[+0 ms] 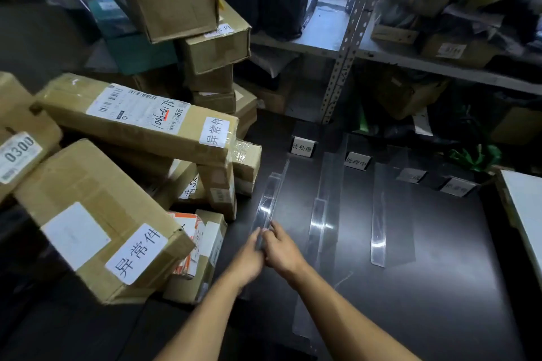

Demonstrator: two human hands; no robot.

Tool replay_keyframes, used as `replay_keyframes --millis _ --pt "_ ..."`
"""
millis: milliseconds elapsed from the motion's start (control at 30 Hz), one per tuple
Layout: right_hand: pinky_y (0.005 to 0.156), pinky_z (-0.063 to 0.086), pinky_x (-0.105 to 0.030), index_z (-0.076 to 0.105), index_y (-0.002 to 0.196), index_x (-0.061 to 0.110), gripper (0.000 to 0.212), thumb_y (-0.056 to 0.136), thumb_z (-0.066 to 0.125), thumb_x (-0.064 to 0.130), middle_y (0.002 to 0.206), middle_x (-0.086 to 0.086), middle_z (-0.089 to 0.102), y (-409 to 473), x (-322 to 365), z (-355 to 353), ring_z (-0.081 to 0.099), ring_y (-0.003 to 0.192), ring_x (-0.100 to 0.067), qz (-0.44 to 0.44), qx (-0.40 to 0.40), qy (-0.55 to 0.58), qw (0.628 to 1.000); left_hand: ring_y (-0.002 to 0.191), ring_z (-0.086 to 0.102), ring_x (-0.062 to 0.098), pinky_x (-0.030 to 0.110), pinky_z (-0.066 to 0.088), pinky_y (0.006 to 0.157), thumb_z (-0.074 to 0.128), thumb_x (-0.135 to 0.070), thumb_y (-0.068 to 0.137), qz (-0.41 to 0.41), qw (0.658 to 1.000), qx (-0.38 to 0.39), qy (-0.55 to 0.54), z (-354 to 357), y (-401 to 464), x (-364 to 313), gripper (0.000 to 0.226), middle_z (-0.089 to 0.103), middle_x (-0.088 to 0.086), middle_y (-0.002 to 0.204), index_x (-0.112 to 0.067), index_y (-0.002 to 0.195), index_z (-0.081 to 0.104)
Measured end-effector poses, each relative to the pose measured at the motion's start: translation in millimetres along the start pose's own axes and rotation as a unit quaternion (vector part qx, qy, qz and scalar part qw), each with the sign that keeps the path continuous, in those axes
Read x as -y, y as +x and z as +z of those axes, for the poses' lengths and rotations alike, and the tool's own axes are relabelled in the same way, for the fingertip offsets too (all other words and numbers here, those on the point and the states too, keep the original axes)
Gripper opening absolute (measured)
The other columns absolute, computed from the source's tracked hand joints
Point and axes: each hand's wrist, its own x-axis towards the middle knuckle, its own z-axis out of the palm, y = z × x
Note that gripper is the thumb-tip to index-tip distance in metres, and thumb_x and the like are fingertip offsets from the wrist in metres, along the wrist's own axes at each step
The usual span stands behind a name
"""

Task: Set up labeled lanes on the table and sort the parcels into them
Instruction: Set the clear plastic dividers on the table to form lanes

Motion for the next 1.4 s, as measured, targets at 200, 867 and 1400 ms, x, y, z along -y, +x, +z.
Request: replay_keyframes --millis 200,867,1400 --pt "0.117 0.032 -0.042 0.022 0.156 0.021 0.059 0.102 0.039 0.037 0.158 -0.006 0.034 -5.8 -3.0 11.0 0.037 0.142 -0.021 0.0 -0.012 -0.004 1.0 0.109 0.061 0.017 0.026 0.042 0.084 0.042 -0.027 0.1 0.037 0.997 -0.05 0.043 -6.1 -11.4 5.2 0.032 0.066 0.0 0.123 -0.039 0.126 0.057" --pt "0.113 0.037 -0.043 0.03 0.152 0.031 0.067 0.094 0.036 0.064 0.15 0.007 0.044 -50.7 85.5 -67.7 0.045 0.135 -0.012 -0.19 -0.128 0.037 0.973 0.129 0.051 0.021 0.031 0.041 0.096 0.038 -0.025 0.104 0.218 0.957 -0.182 0.06 1.7 -80.4 -107.6 0.05 0.055 0.001 0.143 -0.045 0.149 0.031" --pt "0.088 0.051 -0.029 0.055 0.134 0.028 0.049 0.085 0.045 0.03 0.127 0.011 0.062 -126.9 -51.6 -210.2 0.059 0.113 -0.006 -0.053 -0.189 0.059 0.979 0.105 0.063 0.015 0.034 0.05 0.094 0.056 -0.024 0.087 0.122 0.983 0.129 -0.049 193.1 -101.6 -100.7 0.059 0.064 -0.002 0.115 -0.048 0.138 0.042"
